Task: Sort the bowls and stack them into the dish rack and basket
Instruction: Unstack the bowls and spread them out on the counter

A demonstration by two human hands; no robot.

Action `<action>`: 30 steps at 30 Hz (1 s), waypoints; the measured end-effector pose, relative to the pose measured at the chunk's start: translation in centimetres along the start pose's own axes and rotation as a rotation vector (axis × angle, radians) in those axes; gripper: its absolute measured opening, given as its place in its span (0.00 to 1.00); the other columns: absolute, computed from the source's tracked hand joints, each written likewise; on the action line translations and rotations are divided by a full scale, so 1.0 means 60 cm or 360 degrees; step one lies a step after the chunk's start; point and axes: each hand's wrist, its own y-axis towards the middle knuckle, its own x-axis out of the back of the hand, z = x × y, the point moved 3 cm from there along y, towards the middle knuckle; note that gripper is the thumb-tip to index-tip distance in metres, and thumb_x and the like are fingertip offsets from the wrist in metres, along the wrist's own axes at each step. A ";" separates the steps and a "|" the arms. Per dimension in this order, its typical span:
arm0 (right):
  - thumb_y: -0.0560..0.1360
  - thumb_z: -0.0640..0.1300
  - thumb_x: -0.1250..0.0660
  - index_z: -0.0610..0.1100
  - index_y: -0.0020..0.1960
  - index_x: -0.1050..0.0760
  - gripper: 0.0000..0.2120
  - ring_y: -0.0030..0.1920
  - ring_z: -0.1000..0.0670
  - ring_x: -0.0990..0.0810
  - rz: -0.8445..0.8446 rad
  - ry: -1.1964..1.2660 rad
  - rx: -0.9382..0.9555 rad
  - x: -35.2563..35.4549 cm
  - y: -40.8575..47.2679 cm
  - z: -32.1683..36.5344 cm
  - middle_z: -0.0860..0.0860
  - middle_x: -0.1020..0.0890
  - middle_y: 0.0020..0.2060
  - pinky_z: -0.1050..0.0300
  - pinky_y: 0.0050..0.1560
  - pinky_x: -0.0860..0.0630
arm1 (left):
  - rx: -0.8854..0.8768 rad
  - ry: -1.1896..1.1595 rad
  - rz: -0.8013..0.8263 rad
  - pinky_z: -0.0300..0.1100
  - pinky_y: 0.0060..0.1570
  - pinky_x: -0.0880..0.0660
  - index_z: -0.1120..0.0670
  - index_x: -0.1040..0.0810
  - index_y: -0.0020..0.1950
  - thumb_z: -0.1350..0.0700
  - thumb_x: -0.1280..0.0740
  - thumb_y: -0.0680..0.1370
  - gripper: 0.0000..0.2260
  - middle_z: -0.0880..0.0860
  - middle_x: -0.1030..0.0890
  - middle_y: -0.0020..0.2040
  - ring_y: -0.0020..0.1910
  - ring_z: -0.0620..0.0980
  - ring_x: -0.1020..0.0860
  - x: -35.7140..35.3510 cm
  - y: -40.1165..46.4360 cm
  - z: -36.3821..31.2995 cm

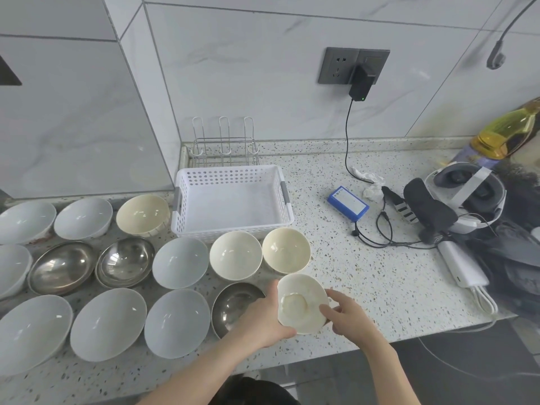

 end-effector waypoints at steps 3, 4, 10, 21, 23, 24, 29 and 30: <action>0.78 0.50 0.38 0.55 0.65 0.28 0.16 0.24 0.59 0.27 -0.0076 -0.0069 -0.0063 -0.001 -0.006 0.004 0.50 0.14 0.34 0.62 0.30 0.29 | -0.0040 -0.0013 -0.0033 0.41 0.35 0.25 0.48 0.49 0.75 0.50 0.31 0.71 0.38 0.51 0.19 0.49 0.44 0.50 0.19 0.002 -0.001 0.002; 0.78 0.53 0.38 0.53 0.66 0.28 0.17 0.28 0.60 0.24 -0.0144 -0.0121 -0.0085 -0.002 -0.009 0.007 0.50 0.15 0.34 0.61 0.34 0.28 | -0.0045 -0.0016 -0.0047 0.38 0.31 0.27 0.49 0.50 0.75 0.50 0.31 0.72 0.38 0.51 0.20 0.48 0.41 0.49 0.20 0.006 -0.002 0.004; 0.79 0.54 0.42 0.48 0.68 0.29 0.19 0.32 0.52 0.21 -0.0722 -0.0297 -0.0011 -0.004 -0.037 0.059 0.45 0.16 0.33 0.58 0.32 0.28 | -0.0098 -0.0099 -0.0313 0.33 0.33 0.34 0.47 0.27 0.65 0.46 0.36 0.78 0.17 0.40 0.26 0.36 0.37 0.40 0.26 0.062 -0.025 0.034; 0.78 0.45 0.38 0.50 0.57 0.22 0.10 0.34 0.60 0.20 -0.0567 0.0075 0.0450 -0.283 -0.066 0.266 0.52 0.17 0.30 0.63 0.36 0.31 | -0.0066 -0.0676 -0.0721 0.39 0.34 0.26 0.46 0.23 0.45 0.48 0.37 0.79 0.06 0.47 0.18 0.33 0.29 0.39 0.24 0.252 -0.211 0.270; 0.78 0.44 0.38 0.51 0.55 0.22 0.09 0.36 0.64 0.21 -0.0444 0.0075 0.0516 -0.373 -0.079 0.298 0.53 0.17 0.30 0.63 0.38 0.31 | -0.0010 -0.0782 -0.0803 0.40 0.34 0.25 0.46 0.22 0.45 0.48 0.36 0.79 0.06 0.47 0.17 0.34 0.31 0.41 0.23 0.284 -0.265 0.347; 0.78 0.44 0.38 0.52 0.55 0.22 0.09 0.37 0.65 0.22 -0.0391 0.0074 0.0533 -0.419 -0.085 0.312 0.54 0.17 0.30 0.64 0.38 0.32 | 0.0011 -0.0819 -0.0839 0.38 0.33 0.26 0.46 0.22 0.45 0.49 0.36 0.79 0.05 0.47 0.17 0.35 0.30 0.40 0.23 0.298 -0.293 0.387; 0.78 0.43 0.38 0.52 0.52 0.22 0.08 0.32 0.64 0.22 -0.0155 0.0066 0.0560 -0.638 -0.120 0.371 0.55 0.18 0.29 0.69 0.30 0.30 | 0.0195 -0.1063 -0.1047 0.31 0.25 0.31 0.47 0.22 0.46 0.50 0.35 0.80 0.04 0.47 0.18 0.34 0.24 0.38 0.26 0.356 -0.427 0.584; 0.78 0.43 0.38 0.51 0.52 0.21 0.09 0.30 0.63 0.23 -0.0104 0.0058 0.0563 -0.677 -0.130 0.381 0.55 0.18 0.29 0.71 0.28 0.30 | 0.0241 -0.1124 -0.1096 0.31 0.24 0.32 0.48 0.22 0.47 0.51 0.34 0.80 0.04 0.47 0.18 0.34 0.23 0.39 0.26 0.364 -0.452 0.620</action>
